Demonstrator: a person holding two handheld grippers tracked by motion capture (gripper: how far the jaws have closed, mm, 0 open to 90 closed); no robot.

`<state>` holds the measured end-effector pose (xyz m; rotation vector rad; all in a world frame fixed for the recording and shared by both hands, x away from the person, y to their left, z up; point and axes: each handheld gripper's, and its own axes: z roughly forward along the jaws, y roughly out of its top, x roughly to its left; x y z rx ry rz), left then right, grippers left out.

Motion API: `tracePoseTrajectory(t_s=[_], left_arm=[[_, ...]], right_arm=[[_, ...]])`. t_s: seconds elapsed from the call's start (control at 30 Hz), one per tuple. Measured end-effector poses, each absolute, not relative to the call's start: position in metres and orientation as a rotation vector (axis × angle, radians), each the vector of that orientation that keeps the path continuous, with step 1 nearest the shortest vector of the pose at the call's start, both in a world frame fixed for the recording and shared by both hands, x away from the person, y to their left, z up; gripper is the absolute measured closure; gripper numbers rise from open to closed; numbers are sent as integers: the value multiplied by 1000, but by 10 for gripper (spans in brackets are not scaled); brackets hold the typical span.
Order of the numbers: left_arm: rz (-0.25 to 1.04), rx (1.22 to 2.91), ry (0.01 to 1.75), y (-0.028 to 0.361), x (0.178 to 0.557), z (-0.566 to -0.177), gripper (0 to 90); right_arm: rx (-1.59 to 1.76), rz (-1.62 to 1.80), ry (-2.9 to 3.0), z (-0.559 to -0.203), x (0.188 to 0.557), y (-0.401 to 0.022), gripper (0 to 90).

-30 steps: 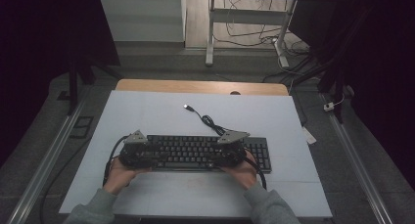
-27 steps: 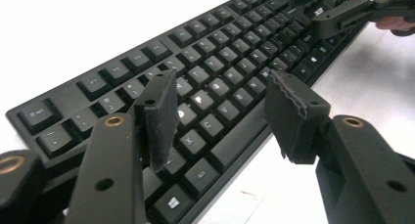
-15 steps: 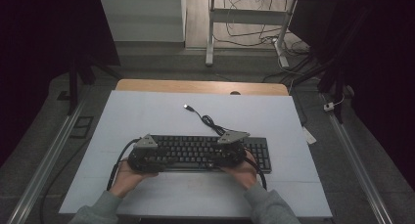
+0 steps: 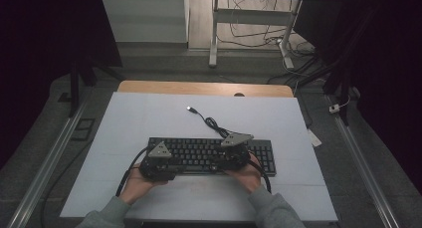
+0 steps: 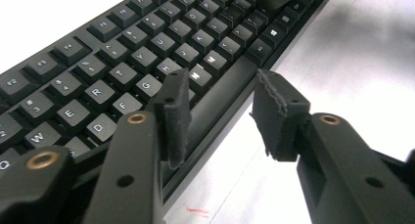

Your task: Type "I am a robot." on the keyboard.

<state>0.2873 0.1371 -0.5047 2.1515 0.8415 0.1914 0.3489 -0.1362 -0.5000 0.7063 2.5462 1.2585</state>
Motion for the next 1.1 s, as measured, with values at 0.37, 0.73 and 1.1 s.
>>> tracePoseTrajectory(t_s=[0.37,0.73,1.1], left_arm=[[237,2203,830,129,290,-515,862],[246,2248,836,124,294,-524,886],[268,2220,850,127,293,-522,886]], right_arm=[[702,1254,2549,-501,349,-136,504],[702,1247,2555,-502,348,-134,502],[699,1246,2557,-502,348,-134,502]])
